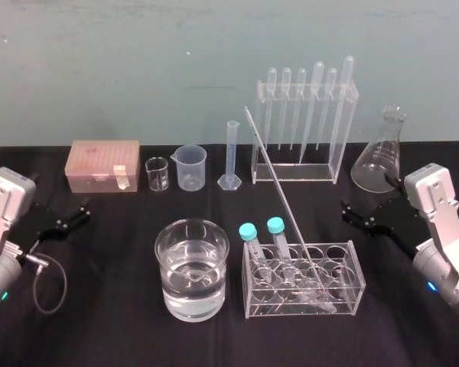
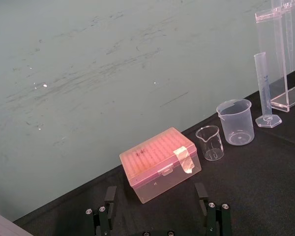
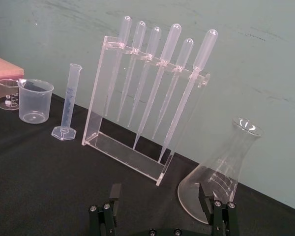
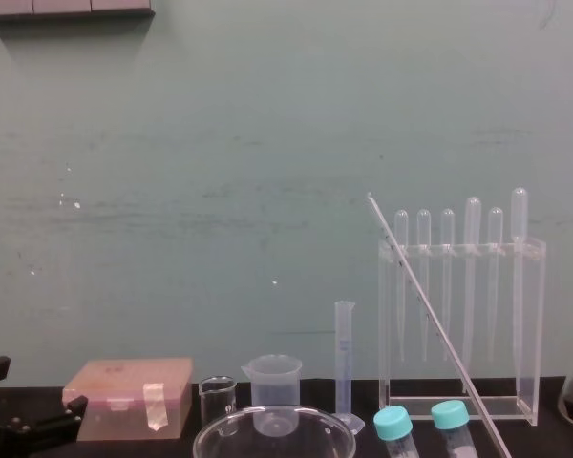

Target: Hold the thermometer with one hand and immerse one end into the beaker, then reinsert it into the test tube rack.

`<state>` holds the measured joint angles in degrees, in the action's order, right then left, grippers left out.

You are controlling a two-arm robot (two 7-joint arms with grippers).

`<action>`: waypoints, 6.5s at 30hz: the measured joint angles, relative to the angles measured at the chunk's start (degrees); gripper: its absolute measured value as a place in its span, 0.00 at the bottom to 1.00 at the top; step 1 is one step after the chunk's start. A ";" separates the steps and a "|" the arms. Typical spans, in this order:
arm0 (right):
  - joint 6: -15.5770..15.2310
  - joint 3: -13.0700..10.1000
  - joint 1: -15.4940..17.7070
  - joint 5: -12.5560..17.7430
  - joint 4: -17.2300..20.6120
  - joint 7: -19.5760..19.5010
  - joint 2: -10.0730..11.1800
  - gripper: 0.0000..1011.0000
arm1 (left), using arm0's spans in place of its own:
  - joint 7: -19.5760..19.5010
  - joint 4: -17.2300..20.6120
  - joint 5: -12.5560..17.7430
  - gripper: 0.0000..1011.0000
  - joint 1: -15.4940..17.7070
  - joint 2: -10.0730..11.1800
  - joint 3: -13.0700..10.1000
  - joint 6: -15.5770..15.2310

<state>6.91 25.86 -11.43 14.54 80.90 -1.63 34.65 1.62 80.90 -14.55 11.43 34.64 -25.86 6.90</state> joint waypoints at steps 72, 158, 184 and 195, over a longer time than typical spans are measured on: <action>-15.99 -8.64 0.33 19.25 10.63 18.39 3.64 0.99 | 0.00 0.00 0.00 1.00 0.00 0.00 0.00 0.00; -25.53 5.48 -17.72 21.11 7.21 30.77 -0.84 0.06 | 0.00 0.00 0.00 1.00 0.00 0.00 0.00 0.00; -1.90 -8.90 -3.51 30.46 13.73 35.20 -0.55 0.06 | 0.00 0.00 0.00 1.00 0.00 0.00 0.00 0.00; -4.60 -6.96 -15.46 33.55 12.09 39.04 -3.03 0.06 | 0.00 0.00 0.00 1.00 0.00 0.00 0.00 0.00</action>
<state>2.31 18.90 -26.89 48.09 93.00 37.41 31.62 1.62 80.90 -14.55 11.43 34.65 -25.86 6.91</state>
